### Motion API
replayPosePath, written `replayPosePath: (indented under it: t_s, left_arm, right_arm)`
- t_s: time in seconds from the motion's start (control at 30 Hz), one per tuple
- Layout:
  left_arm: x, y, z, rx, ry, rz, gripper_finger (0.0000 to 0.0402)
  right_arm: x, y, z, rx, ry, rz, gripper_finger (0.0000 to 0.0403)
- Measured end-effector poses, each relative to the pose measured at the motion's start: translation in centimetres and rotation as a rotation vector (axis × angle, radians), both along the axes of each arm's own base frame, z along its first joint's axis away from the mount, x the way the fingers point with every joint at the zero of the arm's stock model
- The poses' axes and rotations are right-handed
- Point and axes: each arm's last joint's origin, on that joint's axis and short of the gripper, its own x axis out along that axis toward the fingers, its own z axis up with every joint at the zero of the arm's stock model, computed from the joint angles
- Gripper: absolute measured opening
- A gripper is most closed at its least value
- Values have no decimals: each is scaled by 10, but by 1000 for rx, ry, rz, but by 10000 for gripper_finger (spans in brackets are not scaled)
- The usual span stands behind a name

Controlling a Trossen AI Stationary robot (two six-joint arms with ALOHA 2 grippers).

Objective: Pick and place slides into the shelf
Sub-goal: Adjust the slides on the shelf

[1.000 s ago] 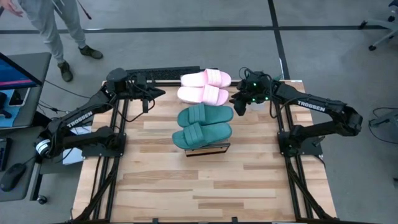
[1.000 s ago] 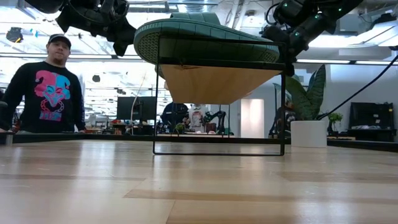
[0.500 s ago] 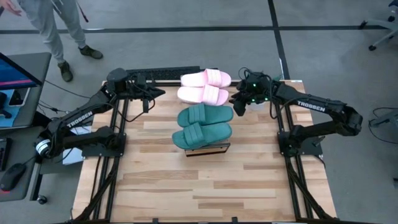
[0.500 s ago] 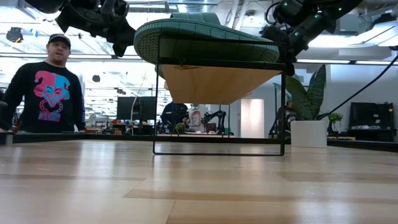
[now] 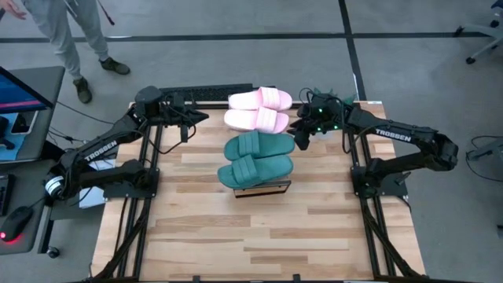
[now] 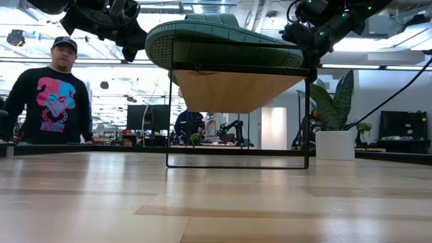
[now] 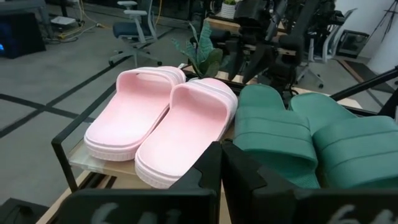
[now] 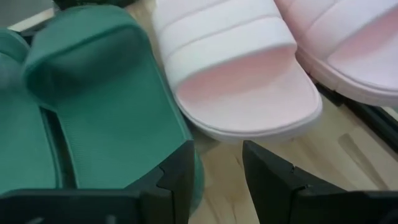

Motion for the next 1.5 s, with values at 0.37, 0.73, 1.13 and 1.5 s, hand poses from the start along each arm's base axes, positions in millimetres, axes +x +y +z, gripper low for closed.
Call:
replayPosePath:
  t_s: [0.37,0.73,1.13,1.5]
  left_arm:
    - [0,0,0,0,0,0,0]
    - [0,0,-1,4,11,2,0]
    - [0,1,-1,31,18,19,0]
    - [0,0,-2,22,26,20,0]
  right_arm:
    - [2,-1,3,0,-38,19,129]
    - [2,2,6,69,-74,-38,129]
    - [11,6,13,-56,-140,-30,129]
    - [6,4,8,-69,-68,-41,78]
